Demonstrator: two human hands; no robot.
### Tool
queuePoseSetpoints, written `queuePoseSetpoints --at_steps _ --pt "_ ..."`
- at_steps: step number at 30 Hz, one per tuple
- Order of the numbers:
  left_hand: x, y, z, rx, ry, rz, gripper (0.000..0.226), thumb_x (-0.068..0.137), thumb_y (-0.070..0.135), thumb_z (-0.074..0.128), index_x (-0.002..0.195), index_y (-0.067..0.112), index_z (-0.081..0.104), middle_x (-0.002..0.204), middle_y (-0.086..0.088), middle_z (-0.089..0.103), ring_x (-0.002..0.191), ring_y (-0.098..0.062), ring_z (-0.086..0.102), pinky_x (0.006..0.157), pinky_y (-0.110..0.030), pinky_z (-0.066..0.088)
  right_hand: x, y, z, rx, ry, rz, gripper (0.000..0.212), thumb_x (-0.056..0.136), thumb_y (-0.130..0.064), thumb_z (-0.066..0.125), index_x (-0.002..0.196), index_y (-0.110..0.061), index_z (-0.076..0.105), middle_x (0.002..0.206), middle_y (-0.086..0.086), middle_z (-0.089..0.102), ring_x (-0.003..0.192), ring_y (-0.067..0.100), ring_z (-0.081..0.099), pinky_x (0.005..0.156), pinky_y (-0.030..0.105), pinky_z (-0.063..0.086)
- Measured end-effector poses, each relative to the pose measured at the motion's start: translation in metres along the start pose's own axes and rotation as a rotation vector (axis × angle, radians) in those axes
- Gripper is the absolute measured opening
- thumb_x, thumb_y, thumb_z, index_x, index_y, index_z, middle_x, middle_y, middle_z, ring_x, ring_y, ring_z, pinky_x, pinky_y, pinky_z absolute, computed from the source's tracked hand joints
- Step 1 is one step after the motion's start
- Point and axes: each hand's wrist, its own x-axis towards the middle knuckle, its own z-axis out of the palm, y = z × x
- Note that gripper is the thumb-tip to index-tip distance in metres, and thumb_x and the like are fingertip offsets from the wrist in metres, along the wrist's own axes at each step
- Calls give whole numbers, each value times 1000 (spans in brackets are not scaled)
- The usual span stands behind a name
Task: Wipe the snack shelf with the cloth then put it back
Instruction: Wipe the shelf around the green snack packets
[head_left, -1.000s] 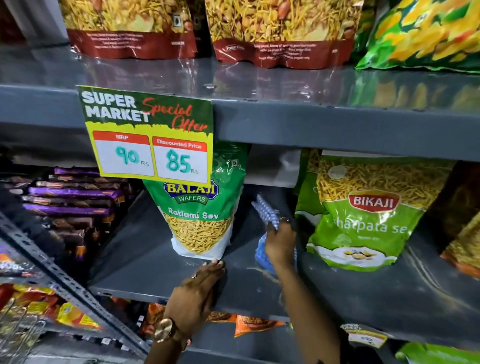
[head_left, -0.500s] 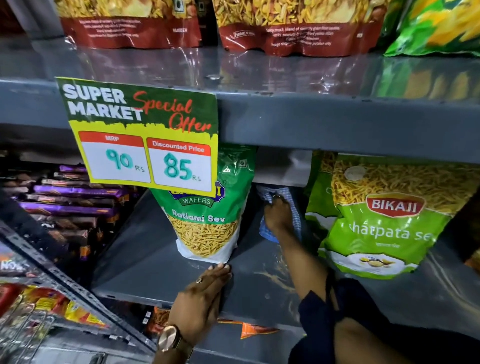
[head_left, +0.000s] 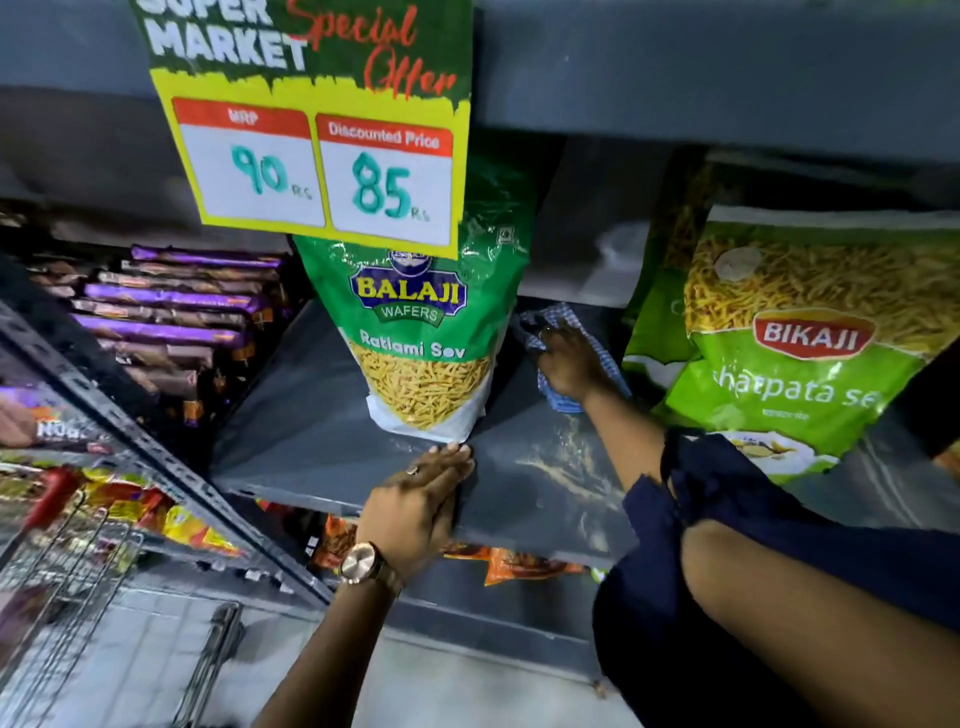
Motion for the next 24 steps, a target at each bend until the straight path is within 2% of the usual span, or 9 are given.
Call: queuePoseSetpoints --at_steps 3,7,11,14,20,24 --pt "1 1 -2 -2 -7 7 40 85 24 38 115 18 64 124 1 62 116 -21 55 86 -32 52 -14 -2 6 51 -19 -64 41 86 -5 50 127 -4 50 138 24 46 131 35 39 111 38 31" --pt "-1 0 -2 12 -34 23 42 85 27 37 117 17 62 127 1 59 119 -22 54 88 -34 50 -37 -2 6 116 -26 -109 44 82 0 50 125 -13 55 138 16 50 127 30 46 107 36 38" --pt "0 3 -3 22 -32 6 44 84 27 36 118 18 62 126 -1 60 117 -24 55 89 -37 50 -60 0 4 203 19 -103 51 78 10 46 117 -18 61 130 8 59 120 23 54 99 21 38" --pt "-2 6 -5 16 -34 -9 45 84 28 35 119 19 61 126 -3 61 117 -28 55 87 -43 51 -78 1 4 268 38 -95 56 72 13 44 111 -22 65 125 6 63 116 22 58 100 32 46" --pt "-2 5 -7 41 -68 18 48 83 27 33 123 17 58 128 -5 59 117 -30 55 85 -46 51 -128 -9 2 274 65 -118 64 65 17 39 108 -22 67 121 3 65 118 12 55 102 22 39" --pt "-3 3 -7 44 -84 14 48 85 28 31 125 19 55 129 -4 58 118 -30 54 83 -47 54 -158 -11 3 375 46 -137 56 66 12 43 105 -18 68 119 5 67 118 13 55 105 26 40"
